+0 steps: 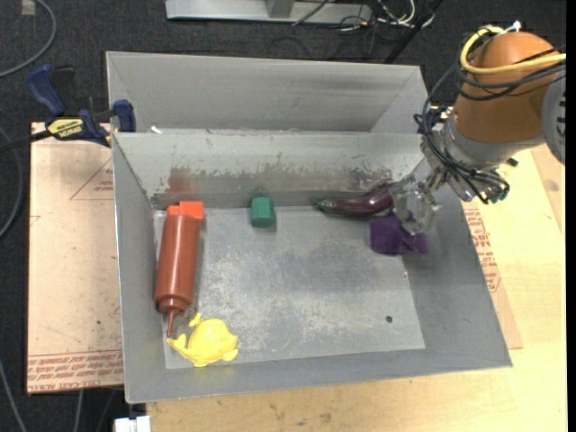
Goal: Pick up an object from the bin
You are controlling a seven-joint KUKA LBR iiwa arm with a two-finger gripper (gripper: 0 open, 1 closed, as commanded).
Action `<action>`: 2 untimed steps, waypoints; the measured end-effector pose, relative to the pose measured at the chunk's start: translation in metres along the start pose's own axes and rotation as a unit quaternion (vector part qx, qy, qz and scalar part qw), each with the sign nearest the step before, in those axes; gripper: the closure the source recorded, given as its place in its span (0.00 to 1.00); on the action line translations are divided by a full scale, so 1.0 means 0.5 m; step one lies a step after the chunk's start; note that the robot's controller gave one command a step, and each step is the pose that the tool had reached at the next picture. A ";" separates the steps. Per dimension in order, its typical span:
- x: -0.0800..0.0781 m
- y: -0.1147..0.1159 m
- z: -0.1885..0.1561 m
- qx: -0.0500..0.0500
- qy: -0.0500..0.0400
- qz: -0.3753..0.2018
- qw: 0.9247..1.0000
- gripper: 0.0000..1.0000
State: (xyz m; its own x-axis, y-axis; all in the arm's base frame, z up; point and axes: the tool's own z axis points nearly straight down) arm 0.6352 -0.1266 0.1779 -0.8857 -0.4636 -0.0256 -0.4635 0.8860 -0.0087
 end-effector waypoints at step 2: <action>0.028 0.022 0.080 -0.001 0.000 -0.125 0.992 1.00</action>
Offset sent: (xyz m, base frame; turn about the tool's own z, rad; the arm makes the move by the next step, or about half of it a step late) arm -0.0222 0.0099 -0.0725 0.1342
